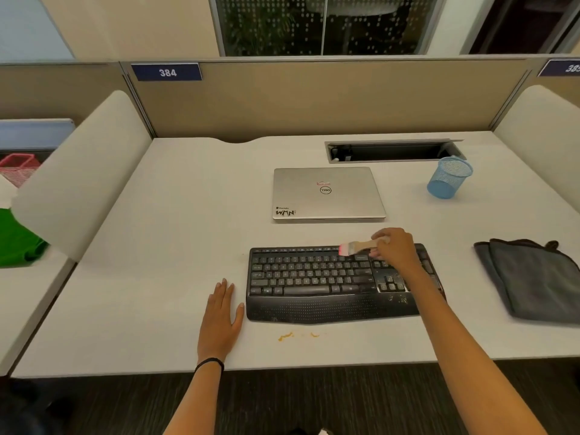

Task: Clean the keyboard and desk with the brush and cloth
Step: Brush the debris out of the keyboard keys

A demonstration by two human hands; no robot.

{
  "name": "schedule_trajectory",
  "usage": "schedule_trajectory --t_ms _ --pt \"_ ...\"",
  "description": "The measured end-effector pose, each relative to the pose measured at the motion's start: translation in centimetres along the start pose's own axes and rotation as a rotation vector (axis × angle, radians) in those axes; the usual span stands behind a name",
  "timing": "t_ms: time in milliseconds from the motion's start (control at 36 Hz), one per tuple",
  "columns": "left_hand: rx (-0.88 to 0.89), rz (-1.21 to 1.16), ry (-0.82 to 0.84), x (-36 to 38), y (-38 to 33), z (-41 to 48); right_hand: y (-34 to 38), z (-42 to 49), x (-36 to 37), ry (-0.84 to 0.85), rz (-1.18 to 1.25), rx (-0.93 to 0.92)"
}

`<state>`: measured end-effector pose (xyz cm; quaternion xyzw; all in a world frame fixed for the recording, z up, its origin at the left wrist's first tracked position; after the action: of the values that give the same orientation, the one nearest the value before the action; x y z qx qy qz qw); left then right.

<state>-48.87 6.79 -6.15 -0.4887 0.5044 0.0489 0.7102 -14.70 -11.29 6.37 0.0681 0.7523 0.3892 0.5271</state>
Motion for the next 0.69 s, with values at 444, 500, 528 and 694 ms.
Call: schedule_trajectory --t_ms 444,500,528,694 --pt "-0.001 0.026 0.008 0.0 -0.1 0.0 -0.1 0.9 -4.6 -0.012 -0.209 -0.218" --pt "-0.004 0.026 0.012 0.0 -0.1 0.0 0.0 1.3 -4.3 0.057 -0.248 -0.240" --pt "-0.007 0.028 0.014 0.0 -0.1 0.0 0.0 1.4 -4.2 0.083 -0.276 -0.251" --pt "-0.013 0.036 0.023 0.1 0.1 0.0 0.6 2.1 -4.1 0.066 -0.382 -0.244"
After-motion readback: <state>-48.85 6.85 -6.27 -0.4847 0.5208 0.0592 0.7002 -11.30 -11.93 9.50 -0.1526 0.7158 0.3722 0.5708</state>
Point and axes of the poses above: each hand's wrist, its own z-axis towards the middle knuckle, its own x-axis out of the palm, y = z × x, the point moved 1 cm from there along z, towards the middle knuckle, and after that the axes turned 9 degrees about -z, right-handed, at the moved point
